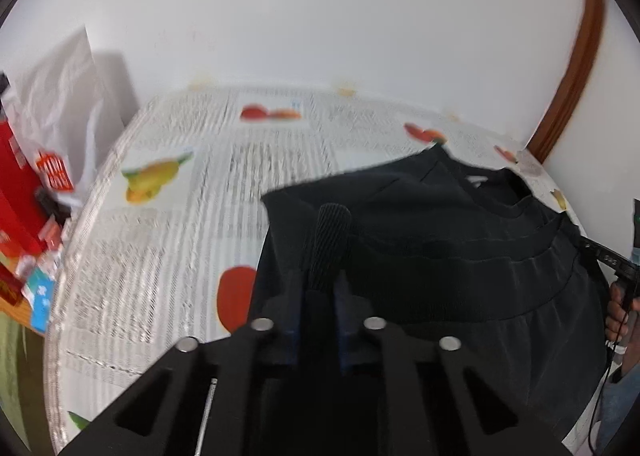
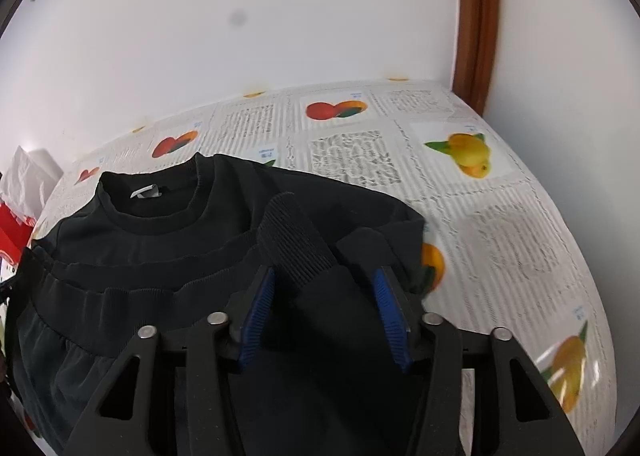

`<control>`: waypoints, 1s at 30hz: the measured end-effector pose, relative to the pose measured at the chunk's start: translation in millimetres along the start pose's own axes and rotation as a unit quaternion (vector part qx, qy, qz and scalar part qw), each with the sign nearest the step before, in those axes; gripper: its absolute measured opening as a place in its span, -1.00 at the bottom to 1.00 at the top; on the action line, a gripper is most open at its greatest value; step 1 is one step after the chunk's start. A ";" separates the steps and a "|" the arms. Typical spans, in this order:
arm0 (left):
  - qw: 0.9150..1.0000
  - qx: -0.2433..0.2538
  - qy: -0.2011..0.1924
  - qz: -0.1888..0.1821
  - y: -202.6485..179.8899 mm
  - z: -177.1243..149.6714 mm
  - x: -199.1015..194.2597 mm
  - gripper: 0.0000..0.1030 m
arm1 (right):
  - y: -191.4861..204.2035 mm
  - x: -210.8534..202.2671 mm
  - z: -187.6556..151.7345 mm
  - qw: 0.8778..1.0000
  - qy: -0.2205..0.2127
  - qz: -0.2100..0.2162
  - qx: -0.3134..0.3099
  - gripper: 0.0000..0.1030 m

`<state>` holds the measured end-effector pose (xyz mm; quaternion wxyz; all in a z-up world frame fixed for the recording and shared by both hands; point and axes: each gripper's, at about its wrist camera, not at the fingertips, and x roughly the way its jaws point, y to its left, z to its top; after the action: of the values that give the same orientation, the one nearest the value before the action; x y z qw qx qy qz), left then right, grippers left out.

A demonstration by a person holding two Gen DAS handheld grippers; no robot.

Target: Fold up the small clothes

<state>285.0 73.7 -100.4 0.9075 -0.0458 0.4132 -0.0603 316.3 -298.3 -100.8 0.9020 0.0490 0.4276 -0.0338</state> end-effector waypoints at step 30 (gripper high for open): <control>0.998 -0.010 0.008 0.060 -19.6 14.4 36.4 -0.69 | -24.8 -14.6 -0.1 0.999 -0.016 -0.038 0.019 -0.15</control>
<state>318.2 49.4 -115.4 0.9058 -0.0297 0.4226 -0.0016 304.5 -322.7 -91.0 0.9059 0.0497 0.4135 -0.0771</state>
